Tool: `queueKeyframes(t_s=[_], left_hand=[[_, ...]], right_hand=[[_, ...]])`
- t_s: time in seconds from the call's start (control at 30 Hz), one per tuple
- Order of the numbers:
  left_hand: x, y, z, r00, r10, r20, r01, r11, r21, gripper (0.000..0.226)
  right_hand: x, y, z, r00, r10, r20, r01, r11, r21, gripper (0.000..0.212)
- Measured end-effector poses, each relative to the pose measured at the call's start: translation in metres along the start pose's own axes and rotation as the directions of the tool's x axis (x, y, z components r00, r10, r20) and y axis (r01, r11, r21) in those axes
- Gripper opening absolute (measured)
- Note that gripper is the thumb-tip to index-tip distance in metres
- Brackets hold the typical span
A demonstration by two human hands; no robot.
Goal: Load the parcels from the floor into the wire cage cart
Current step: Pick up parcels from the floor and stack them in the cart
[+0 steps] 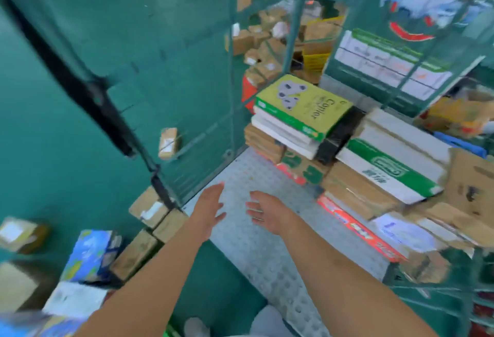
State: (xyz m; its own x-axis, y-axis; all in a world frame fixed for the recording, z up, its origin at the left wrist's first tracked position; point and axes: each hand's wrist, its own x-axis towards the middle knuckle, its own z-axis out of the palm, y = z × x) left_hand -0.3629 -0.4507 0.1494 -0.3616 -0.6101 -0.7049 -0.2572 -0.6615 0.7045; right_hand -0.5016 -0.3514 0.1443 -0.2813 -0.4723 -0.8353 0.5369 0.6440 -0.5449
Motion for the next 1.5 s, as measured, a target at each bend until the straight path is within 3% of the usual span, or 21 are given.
queueKeyframes(t_s=[0.2, 0.33, 0.4, 0.57, 0.77, 0.93, 1.13, 1.3, 1.5], left_hand=[[-0.036, -0.051, -0.157, 0.983, -0.094, -0.157, 0.066, 0.982, -0.178, 0.033], [-0.057, -0.080, -0.242, 0.952, -0.135, -0.275, 0.032, 0.936, -0.349, 0.032], [-0.069, -0.088, -0.268, 0.933, -0.151, -0.325, 0.006, 0.914, -0.406, 0.028], [-0.090, -0.116, -0.322, 0.893, -0.216, -0.396, -0.035, 0.843, -0.537, 0.046], [-0.103, -0.138, -0.351, 0.802, -0.349, -0.485, -0.086, 0.736, -0.672, 0.015], [-0.102, -0.148, -0.371, 0.737, -0.443, -0.511, -0.158, 0.622, -0.767, 0.039], [-0.099, -0.148, -0.378, 0.629, -0.555, -0.544, -0.280, 0.491, -0.825, 0.040], [-0.095, -0.164, -0.375, 0.530, -0.671, -0.519, -0.361, 0.375, -0.854, 0.047], [-0.109, -0.194, -0.351, 0.459, -0.777, -0.430, -0.438, 0.223, -0.871, 0.036]], right_hand=[[-0.009, 0.052, 0.148, 0.990, 0.100, 0.096, -0.076, 0.971, -0.228, 0.020], [-0.006, 0.083, 0.232, 0.980, 0.146, 0.135, -0.083, 0.917, -0.389, 0.034], [-0.008, 0.094, 0.263, 0.972, 0.180, 0.152, -0.094, 0.888, -0.450, 0.038], [-0.017, 0.111, 0.330, 0.953, 0.222, 0.207, -0.057, 0.799, -0.599, 0.035], [0.001, 0.128, 0.386, 0.930, 0.290, 0.226, -0.024, 0.661, -0.750, 0.034], [0.011, 0.127, 0.431, 0.900, 0.350, 0.258, 0.035, 0.533, -0.845, 0.022], [0.042, 0.127, 0.478, 0.836, 0.477, 0.271, 0.091, 0.367, -0.926, 0.020], [0.065, 0.141, 0.491, 0.828, 0.506, 0.243, 0.141, 0.232, -0.963, 0.014], [0.078, 0.169, 0.486, 0.789, 0.593, 0.164, 0.177, 0.036, -0.983, 0.028]])
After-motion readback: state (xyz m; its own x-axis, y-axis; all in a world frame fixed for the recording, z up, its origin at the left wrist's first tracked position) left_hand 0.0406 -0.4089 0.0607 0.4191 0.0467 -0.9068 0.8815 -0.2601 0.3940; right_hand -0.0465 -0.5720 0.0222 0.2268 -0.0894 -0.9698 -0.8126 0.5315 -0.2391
